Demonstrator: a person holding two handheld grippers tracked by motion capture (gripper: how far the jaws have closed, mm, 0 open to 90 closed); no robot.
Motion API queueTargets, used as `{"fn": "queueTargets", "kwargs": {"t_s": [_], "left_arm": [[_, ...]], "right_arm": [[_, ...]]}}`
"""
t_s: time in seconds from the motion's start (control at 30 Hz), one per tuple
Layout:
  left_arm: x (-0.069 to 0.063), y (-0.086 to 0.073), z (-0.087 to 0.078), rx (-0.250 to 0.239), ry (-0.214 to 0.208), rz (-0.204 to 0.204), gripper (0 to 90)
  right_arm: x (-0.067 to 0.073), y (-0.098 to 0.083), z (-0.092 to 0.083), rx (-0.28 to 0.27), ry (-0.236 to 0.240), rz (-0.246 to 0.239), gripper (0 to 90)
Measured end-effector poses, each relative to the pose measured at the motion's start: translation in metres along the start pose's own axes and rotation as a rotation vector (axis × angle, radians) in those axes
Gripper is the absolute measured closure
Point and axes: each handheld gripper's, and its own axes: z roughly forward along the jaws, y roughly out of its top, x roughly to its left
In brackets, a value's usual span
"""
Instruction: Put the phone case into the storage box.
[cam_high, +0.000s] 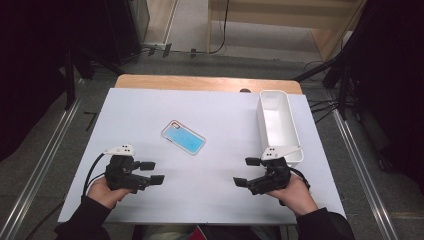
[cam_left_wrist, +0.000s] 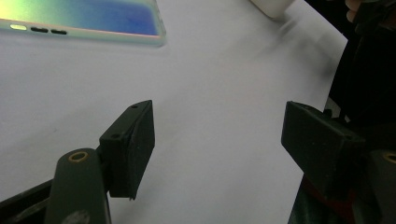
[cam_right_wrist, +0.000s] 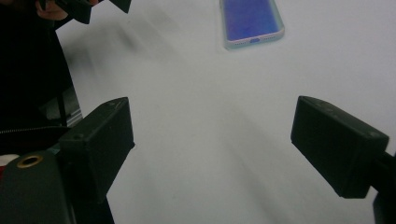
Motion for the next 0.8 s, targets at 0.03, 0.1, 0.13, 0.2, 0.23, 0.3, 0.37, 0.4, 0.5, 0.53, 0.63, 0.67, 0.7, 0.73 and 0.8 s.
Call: {"fn": "queueTargets", "kwargs": {"t_s": [0.03, 0.1, 0.13, 0.2, 0.23, 0.3, 0.37, 0.4, 0.5, 0.53, 0.63, 0.67, 0.7, 0.73, 0.8], "left_arm": [[0.000, 0.000, 0.000, 0.000, -0.001, -0.001, 25.7], [0.000, 0.000, 0.000, -0.002, -0.001, -0.001, 25.7], [0.000, 0.000, 0.000, 0.000, -0.002, -0.001, 25.7], [0.000, 0.000, 0.000, 0.000, -0.001, -0.002, 25.7], [0.000, 0.000, 0.000, 0.000, -0.001, -0.001, 25.7], [0.000, 0.000, 0.000, 0.000, -0.001, -0.001, 25.7], [0.000, 0.000, 0.000, 0.000, -0.001, 0.000, 25.7], [0.000, 0.000, 0.000, -0.001, -0.003, 0.002, 25.7], [0.000, 0.000, 0.000, -0.002, -0.001, 0.002, 25.7], [-0.001, 0.000, 0.000, 0.000, 0.000, 0.002, 25.7], [-0.001, 0.000, 0.001, -0.003, -0.001, 0.006, 25.7], [-0.001, 0.000, 0.001, -0.003, 0.000, 0.005, 25.7], [-0.001, 0.000, 0.001, -0.002, -0.001, 0.007, 25.7], [-0.001, 0.000, 0.001, -0.004, -0.001, 0.005, 25.7], [-0.001, 0.000, 0.000, -0.004, -0.001, 0.005, 25.7]], "right_arm": [[0.000, 0.000, 0.000, 0.000, 0.000, 0.000, 11.7], [0.000, 0.002, 0.001, 0.001, -0.002, 0.003, 11.7], [0.000, 0.003, 0.002, 0.000, -0.005, 0.006, 11.7], [-0.001, 0.004, 0.003, 0.007, -0.011, 0.007, 11.7], [-0.002, 0.005, 0.004, 0.009, -0.013, 0.004, 11.7], [-0.003, 0.006, 0.006, 0.011, -0.019, 0.004, 11.7], [-0.004, 0.008, 0.007, 0.010, -0.027, 0.010, 11.7], [-0.004, 0.008, 0.008, 0.013, -0.031, 0.010, 11.7], [-0.005, 0.011, 0.010, 0.014, -0.043, 0.014, 11.7], [-0.005, 0.012, 0.011, 0.016, -0.046, 0.018, 11.7], [-0.005, 0.015, 0.014, 0.011, -0.052, 0.016, 11.7], [-0.005, 0.016, 0.015, 0.013, -0.057, 0.020, 11.7], [-0.005, 0.017, 0.016, 0.014, -0.056, 0.018, 11.7], [-0.005, 0.019, 0.018, 0.016, -0.060, 0.015, 11.7], [-0.005, 0.020, 0.019, 0.011, -0.063, 0.015, 11.7]]}}
